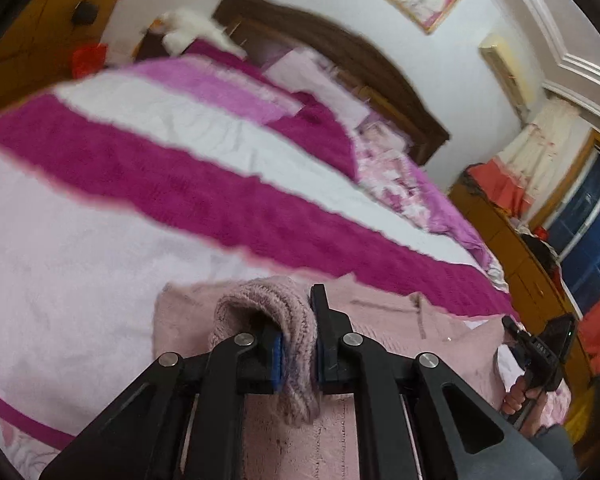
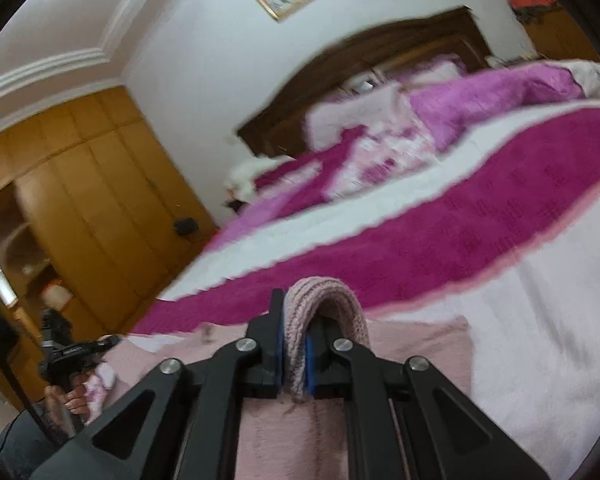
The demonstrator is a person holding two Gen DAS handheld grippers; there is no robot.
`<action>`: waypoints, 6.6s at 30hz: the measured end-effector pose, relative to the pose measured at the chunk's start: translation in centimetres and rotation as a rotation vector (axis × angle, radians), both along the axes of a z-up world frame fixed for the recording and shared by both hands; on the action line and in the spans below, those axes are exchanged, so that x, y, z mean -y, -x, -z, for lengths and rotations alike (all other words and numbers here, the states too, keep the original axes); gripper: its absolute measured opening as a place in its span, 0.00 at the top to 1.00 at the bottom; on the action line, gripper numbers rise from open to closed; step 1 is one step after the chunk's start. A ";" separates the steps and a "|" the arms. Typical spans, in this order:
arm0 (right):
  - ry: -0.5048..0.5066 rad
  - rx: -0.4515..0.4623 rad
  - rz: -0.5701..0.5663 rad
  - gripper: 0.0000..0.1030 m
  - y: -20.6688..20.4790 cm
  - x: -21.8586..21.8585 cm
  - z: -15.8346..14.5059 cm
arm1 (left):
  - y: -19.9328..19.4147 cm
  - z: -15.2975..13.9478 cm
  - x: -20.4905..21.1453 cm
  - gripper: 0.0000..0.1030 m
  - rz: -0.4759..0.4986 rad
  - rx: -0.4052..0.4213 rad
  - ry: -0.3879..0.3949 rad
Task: Fold small clothes
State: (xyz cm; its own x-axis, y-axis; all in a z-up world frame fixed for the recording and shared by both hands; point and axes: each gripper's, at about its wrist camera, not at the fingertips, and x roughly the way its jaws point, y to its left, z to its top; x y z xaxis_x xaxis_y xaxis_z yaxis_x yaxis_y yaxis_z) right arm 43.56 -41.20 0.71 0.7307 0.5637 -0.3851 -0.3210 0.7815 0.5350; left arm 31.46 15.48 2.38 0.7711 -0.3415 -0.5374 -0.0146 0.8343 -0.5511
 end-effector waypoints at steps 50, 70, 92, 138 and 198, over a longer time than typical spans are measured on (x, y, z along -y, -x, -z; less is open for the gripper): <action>-0.050 -0.192 0.070 0.23 8.4 6.0 3.4 | 9.6 0.7 4.8 0.81 -0.010 -0.033 -0.302; -0.208 -0.324 -0.078 0.83 0.4 3.6 7.4 | 7.3 -0.3 2.5 0.81 -0.061 0.010 -0.235; 0.218 -0.565 0.158 0.84 -0.3 -7.9 -2.6 | 8.2 -1.4 -1.9 0.79 -0.080 -0.044 -0.254; 0.378 -0.270 -0.224 0.46 4.7 -43.6 -6.4 | 9.7 0.5 -6.1 0.78 -0.043 -0.179 -0.224; 0.635 -0.023 -0.165 1.00 7.4 -31.2 1.5 | 6.8 0.2 -0.9 0.89 -0.082 -0.077 -0.176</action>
